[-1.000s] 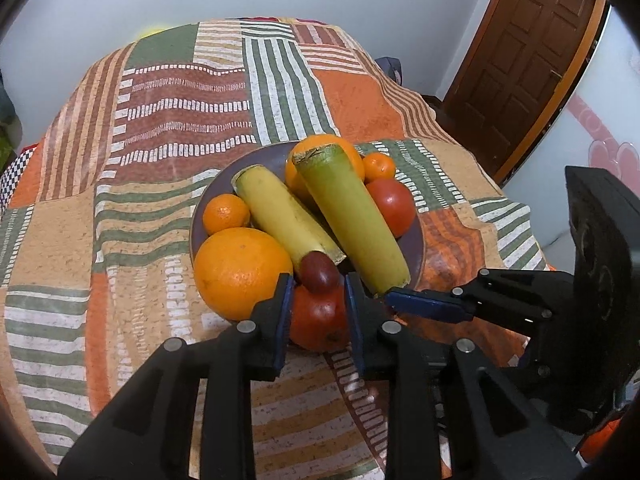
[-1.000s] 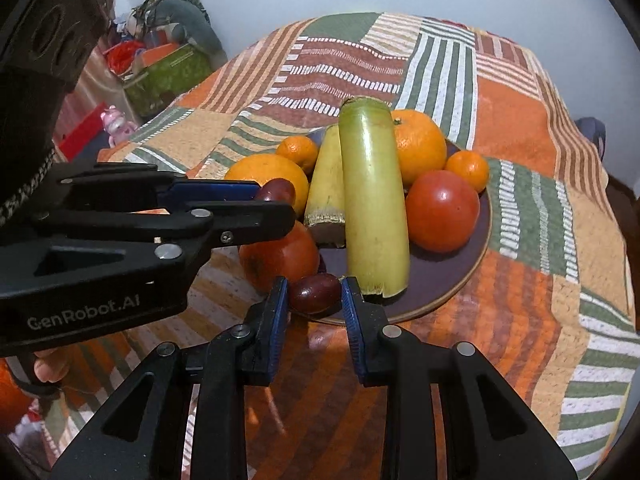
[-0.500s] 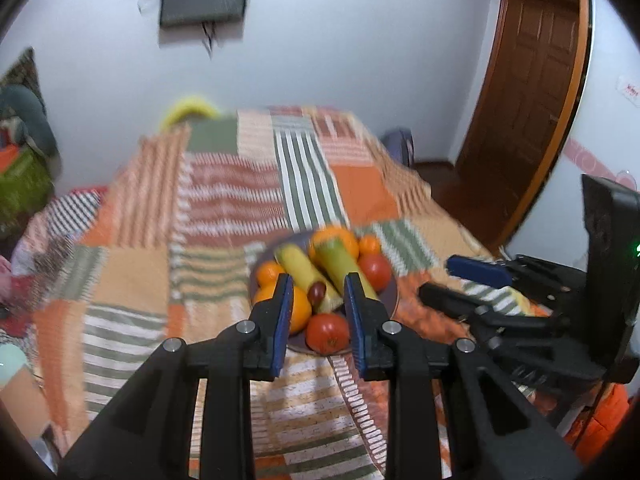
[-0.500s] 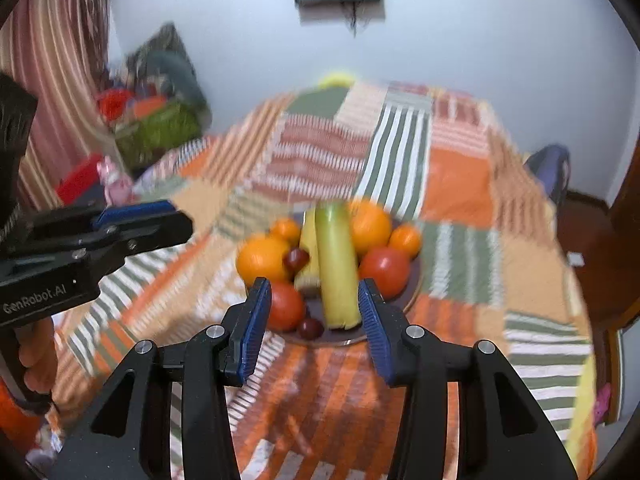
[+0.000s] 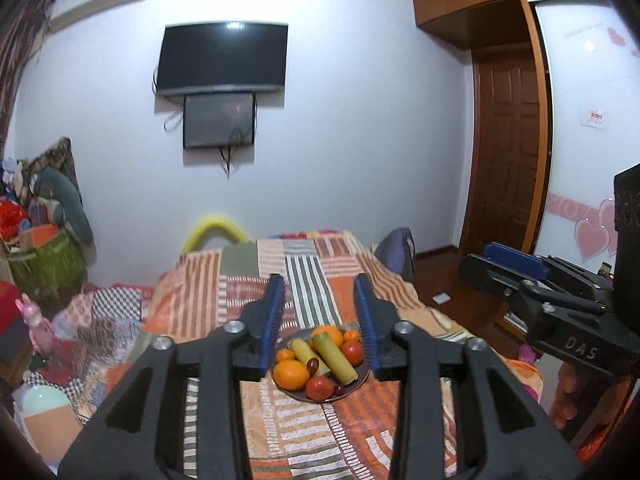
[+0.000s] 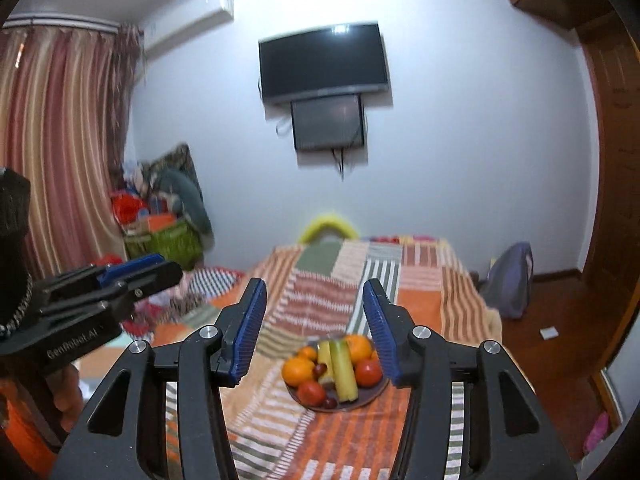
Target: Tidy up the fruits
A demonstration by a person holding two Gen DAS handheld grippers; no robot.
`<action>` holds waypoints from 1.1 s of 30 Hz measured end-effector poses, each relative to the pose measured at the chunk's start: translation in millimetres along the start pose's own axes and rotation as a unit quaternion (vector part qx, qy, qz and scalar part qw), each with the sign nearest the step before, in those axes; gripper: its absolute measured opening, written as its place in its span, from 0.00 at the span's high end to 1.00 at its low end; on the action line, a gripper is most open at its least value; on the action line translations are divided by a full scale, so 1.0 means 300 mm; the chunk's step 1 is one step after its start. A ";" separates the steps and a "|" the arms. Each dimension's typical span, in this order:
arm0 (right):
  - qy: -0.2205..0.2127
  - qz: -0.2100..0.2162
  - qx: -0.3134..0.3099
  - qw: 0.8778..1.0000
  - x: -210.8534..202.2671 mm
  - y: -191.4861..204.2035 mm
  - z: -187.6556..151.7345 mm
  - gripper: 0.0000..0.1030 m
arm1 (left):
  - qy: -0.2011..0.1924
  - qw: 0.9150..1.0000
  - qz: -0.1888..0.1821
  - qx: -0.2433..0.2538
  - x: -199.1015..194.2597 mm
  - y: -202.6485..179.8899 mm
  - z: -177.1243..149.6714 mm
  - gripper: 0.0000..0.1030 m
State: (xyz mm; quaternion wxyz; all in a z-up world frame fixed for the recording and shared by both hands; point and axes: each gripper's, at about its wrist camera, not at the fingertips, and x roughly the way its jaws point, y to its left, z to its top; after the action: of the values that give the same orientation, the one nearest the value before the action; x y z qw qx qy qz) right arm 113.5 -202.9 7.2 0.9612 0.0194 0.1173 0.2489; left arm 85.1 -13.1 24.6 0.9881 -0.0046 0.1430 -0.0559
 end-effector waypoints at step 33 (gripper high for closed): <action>-0.052 -0.052 -0.020 0.997 -0.112 0.054 -0.038 0.00 | -0.051 0.998 0.032 -0.013 -0.170 -0.042 -0.025 0.00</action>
State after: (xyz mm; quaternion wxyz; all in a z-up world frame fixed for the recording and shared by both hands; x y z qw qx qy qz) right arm 74.7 -205.2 5.0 0.9779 0.0070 0.0627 0.1993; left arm 33.0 -20.0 32.1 0.9953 -0.0159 0.0931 -0.0222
